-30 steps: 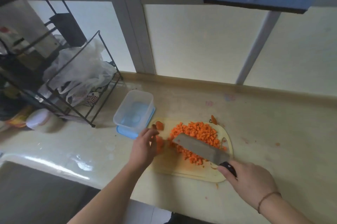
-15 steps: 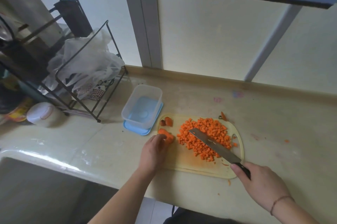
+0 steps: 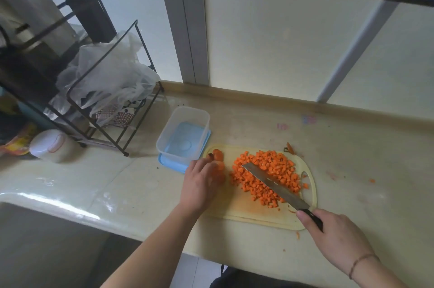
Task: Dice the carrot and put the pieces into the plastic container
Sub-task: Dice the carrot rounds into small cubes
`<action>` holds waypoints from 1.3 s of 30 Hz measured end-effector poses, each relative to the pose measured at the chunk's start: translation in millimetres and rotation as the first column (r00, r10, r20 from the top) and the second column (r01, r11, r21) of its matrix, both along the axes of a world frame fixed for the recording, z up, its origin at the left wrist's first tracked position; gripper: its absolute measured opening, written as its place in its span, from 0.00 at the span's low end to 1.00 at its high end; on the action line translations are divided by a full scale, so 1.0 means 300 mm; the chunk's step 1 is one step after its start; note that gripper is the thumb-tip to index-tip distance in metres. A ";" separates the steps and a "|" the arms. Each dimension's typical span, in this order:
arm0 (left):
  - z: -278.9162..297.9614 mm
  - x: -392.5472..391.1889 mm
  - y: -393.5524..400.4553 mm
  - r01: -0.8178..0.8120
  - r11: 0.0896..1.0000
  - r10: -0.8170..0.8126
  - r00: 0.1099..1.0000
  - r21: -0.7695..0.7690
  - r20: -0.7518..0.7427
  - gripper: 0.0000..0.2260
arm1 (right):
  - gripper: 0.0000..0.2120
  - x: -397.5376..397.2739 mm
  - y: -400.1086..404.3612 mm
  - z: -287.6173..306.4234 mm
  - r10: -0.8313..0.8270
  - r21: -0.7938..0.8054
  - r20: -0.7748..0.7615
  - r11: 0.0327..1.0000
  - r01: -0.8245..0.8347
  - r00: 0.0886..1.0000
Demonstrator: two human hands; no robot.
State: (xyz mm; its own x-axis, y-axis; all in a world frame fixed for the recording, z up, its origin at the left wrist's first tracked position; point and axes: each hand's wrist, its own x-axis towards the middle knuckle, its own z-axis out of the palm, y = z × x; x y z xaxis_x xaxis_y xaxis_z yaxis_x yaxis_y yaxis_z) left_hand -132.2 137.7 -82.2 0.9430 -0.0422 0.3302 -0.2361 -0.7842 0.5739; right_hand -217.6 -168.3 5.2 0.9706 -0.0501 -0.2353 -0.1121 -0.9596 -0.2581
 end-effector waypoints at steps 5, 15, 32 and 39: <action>-0.028 -0.009 0.006 -0.072 0.985 0.087 0.991 0.157 -0.097 0.16 | 0.32 -0.002 0.017 -0.001 -0.001 0.027 -0.026 1.000 0.002 1.000; -0.008 -0.022 -0.036 0.036 0.997 -0.028 0.994 0.069 -0.108 0.10 | 0.30 0.002 0.041 0.015 -0.001 0.122 -0.065 0.993 0.009 0.998; -0.010 -0.231 -0.232 -0.651 0.758 0.594 0.710 -0.030 -0.378 0.07 | 0.20 0.064 -0.043 -0.050 0.140 0.537 -0.362 0.840 0.083 0.922; -0.096 -0.246 -0.176 -0.495 0.868 0.496 0.867 0.028 -0.051 0.14 | 0.20 0.076 -0.049 -0.079 0.155 0.543 -0.478 0.826 0.152 0.865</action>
